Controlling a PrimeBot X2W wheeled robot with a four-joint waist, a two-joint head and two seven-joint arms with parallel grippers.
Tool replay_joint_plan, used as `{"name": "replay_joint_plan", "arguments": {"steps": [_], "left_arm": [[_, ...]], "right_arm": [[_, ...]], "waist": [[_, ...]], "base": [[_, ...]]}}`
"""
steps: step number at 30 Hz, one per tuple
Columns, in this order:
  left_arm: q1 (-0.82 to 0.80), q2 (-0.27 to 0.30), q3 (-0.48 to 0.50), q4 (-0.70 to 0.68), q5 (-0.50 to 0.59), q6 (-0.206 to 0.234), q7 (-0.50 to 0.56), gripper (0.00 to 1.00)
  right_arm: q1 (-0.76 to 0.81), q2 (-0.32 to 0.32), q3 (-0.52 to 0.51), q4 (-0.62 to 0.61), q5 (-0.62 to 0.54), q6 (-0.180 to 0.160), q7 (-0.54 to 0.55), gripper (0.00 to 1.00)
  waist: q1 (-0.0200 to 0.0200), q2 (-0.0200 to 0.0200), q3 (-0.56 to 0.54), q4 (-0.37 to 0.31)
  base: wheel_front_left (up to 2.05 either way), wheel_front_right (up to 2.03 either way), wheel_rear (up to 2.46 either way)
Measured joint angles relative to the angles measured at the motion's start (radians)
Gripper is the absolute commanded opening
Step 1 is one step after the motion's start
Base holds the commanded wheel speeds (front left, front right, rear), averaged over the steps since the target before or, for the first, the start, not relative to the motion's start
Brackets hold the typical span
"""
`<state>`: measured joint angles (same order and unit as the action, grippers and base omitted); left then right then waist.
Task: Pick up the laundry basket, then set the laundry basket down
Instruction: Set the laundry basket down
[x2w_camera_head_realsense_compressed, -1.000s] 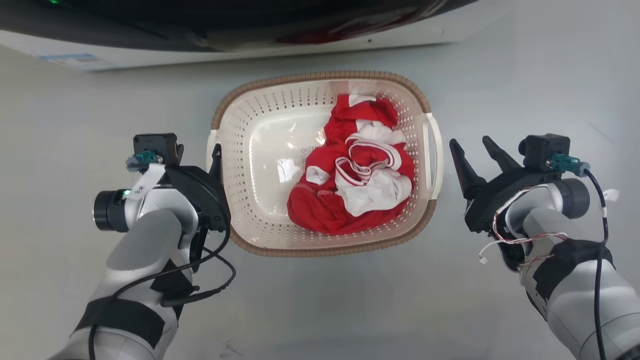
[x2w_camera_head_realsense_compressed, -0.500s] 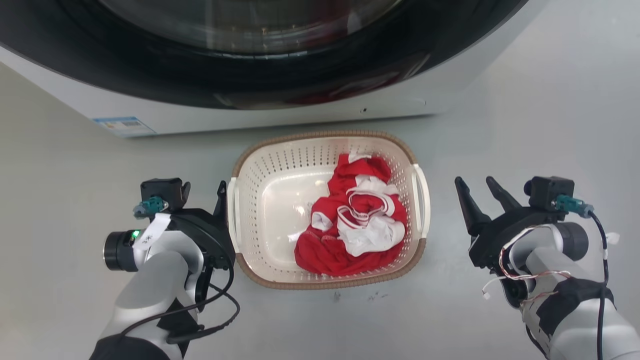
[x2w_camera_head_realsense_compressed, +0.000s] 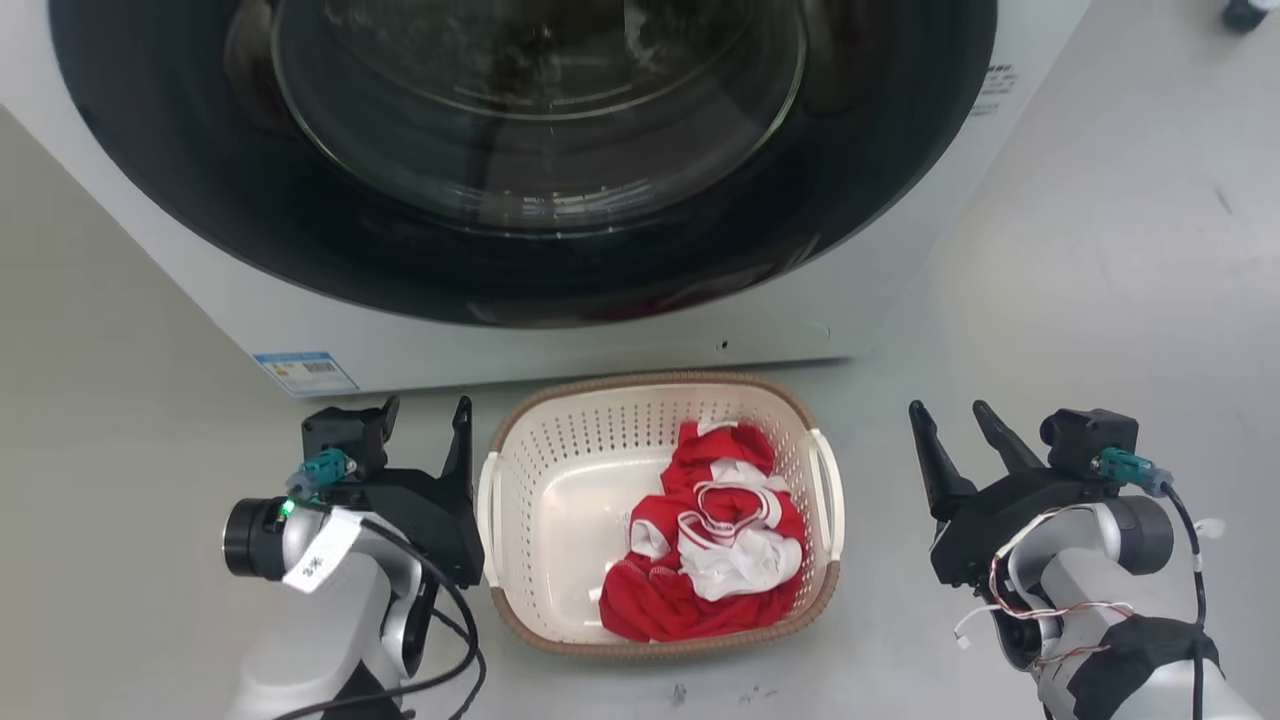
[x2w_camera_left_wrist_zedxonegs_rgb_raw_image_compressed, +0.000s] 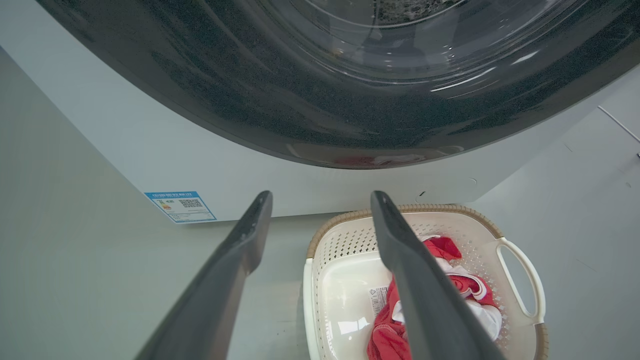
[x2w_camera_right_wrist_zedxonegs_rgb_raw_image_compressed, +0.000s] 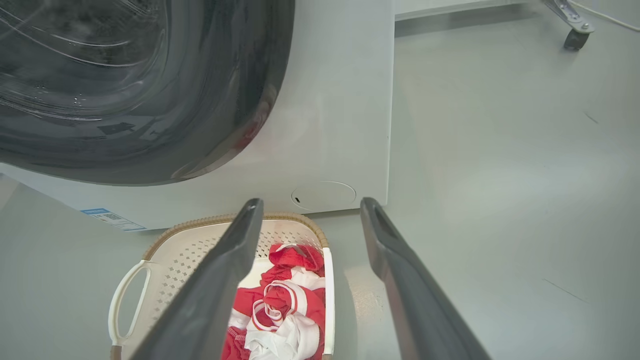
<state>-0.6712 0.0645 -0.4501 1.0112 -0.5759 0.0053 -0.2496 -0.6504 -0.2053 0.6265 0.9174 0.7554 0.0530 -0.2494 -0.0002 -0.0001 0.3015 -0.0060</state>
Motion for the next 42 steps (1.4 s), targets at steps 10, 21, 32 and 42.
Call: {"name": "replay_joint_plan", "arguments": {"steps": [10,21,32,42], "left_arm": [[0.123,0.042,0.012,-0.233,0.077,0.046,0.0,1.0],[0.278,0.084,0.027,-0.539,0.15,0.084,0.0,1.0],[0.491,0.122,0.061,-0.763,0.189,0.109,0.0,1.0],[0.615,0.124,0.105,-0.844,0.2,0.118,0.0,1.0]], "right_arm": [[0.075,-0.029,-0.051,-0.17,-0.08,-0.063,0.0,1.0],[0.196,-0.068,-0.104,-0.395,-0.168,-0.117,-0.003,1.0],[0.352,-0.089,-0.145,-0.562,-0.227,-0.15,-0.004,1.0],[0.492,-0.093,-0.203,-0.675,-0.263,-0.169,-0.004,1.0]], "waist": [[0.0,0.0,-0.122,0.002],[0.0001,0.0,-0.209,0.005],[0.0001,0.0,-0.273,-0.003],[0.0001,0.0002,-0.324,-0.018]], "base": [[0.0,0.0,0.0],[0.0,0.0,0.0],[0.0,0.0,0.0],[0.0,0.0,0.0]]}}
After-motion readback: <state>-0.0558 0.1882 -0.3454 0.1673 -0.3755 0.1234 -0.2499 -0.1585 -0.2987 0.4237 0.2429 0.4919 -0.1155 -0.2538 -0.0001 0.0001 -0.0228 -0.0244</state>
